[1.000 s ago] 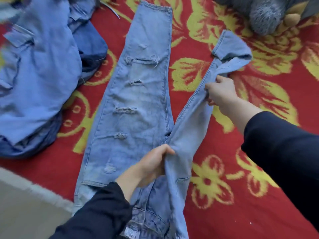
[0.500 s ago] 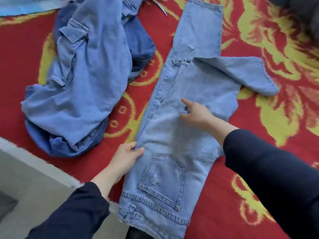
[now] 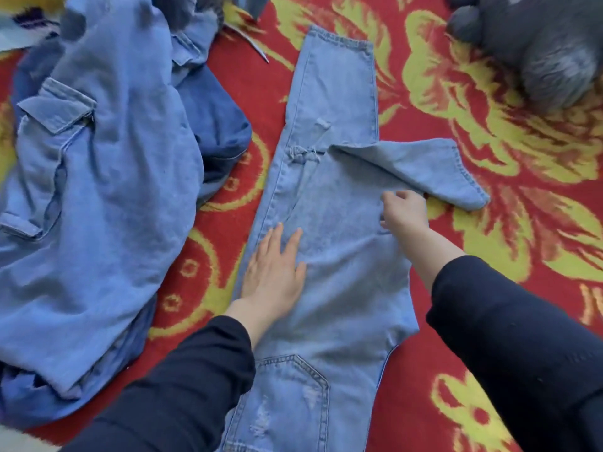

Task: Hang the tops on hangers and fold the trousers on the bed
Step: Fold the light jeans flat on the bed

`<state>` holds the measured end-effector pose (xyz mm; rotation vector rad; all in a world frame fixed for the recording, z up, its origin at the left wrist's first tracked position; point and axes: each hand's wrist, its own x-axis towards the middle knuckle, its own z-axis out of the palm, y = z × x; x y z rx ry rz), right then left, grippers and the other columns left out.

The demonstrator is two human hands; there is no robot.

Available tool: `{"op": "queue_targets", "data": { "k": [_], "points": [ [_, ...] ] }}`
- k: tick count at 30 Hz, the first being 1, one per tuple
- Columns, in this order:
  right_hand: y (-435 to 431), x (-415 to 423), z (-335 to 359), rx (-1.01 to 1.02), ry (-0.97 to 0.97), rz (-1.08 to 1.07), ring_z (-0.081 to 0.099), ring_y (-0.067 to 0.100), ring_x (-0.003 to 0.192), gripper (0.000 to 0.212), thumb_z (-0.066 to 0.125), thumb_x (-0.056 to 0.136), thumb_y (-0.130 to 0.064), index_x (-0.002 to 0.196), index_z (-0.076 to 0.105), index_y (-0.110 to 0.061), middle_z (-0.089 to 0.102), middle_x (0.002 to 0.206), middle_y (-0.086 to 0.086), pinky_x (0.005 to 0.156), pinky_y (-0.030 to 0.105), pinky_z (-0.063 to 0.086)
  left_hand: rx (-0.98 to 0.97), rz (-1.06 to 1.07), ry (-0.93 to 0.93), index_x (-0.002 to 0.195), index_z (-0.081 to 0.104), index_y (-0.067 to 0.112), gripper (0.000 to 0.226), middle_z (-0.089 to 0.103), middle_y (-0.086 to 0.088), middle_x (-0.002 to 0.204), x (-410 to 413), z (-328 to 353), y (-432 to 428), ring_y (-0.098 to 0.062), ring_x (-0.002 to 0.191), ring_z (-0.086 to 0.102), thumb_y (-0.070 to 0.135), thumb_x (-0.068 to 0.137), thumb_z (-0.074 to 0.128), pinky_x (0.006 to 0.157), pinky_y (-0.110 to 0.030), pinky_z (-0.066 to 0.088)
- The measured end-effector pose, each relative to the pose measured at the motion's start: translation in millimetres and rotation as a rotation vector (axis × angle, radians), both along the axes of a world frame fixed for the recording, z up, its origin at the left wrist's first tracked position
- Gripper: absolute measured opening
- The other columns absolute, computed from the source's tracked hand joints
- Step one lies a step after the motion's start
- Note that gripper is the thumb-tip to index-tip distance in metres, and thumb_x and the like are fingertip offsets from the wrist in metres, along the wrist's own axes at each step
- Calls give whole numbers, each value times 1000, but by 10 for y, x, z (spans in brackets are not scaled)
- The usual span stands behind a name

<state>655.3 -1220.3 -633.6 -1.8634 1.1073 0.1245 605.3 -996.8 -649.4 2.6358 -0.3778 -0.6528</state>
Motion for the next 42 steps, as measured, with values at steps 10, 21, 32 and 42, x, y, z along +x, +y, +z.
{"op": "queue_targets", "data": {
  "k": [10,21,32,42],
  "points": [
    [-588,714,8,-338,-59,209,53,24,90,63,39,87,-5,147,30,-23,52,98,0,77,36,45,-30,-131,-112,154,-3,25,80,-4,-2,162,859,-258,-162,-14,149,-4,50,95,45,117,-25,1],
    [-764,1293,358,-1052,164,696,56,41,85,12,45,84,10,85,50,-1,62,97,25,65,38,35,-152,270,-71,83,57,21,12,47,3,100,1301,-153,-426,-24,106,47,29,90,63,88,-36,39],
    [-68,2615,319,-722,-257,712,54,38,92,36,36,94,-9,129,42,-9,56,98,15,67,34,28,-263,140,-87,140,46,19,44,42,1,149,1638,-313,50,-11,137,36,35,98,48,111,-27,28],
    [232,2769,-315,-599,-237,916,9,22,149,66,38,97,-21,154,8,-8,18,160,7,119,48,10,-377,102,-45,150,29,20,54,12,17,150,1647,-400,104,8,140,2,39,100,39,106,-1,-6]
  ]
}}
